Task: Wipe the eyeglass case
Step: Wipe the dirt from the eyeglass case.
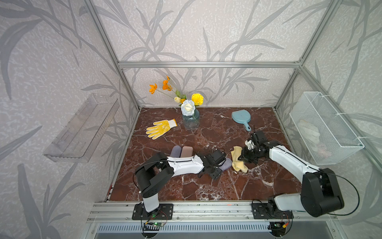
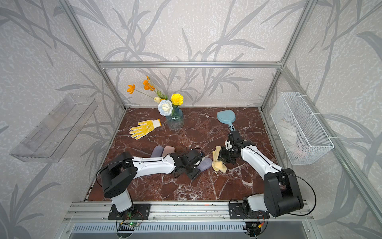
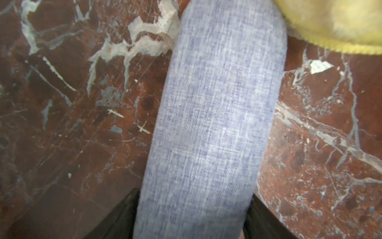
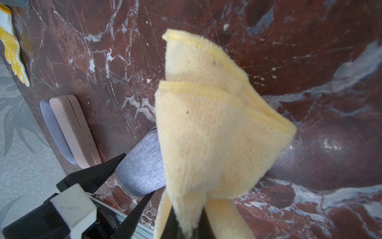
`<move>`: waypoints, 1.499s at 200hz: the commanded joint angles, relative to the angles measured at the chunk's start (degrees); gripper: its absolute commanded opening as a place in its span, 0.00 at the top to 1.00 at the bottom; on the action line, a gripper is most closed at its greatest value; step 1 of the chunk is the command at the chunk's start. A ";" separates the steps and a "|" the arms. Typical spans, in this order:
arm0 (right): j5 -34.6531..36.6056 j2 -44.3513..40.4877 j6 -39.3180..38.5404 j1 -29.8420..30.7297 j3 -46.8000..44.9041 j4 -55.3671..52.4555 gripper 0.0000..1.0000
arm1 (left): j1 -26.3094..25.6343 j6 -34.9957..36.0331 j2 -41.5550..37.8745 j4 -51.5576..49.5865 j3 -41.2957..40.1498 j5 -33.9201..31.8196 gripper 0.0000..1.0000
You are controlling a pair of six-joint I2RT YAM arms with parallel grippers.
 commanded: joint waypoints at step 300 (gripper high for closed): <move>7.01 10.76 0.42 8.75 3.84 10.73 1.00 | 19.20 -15.29 10.48 11.49 -2.71 47.05 1.00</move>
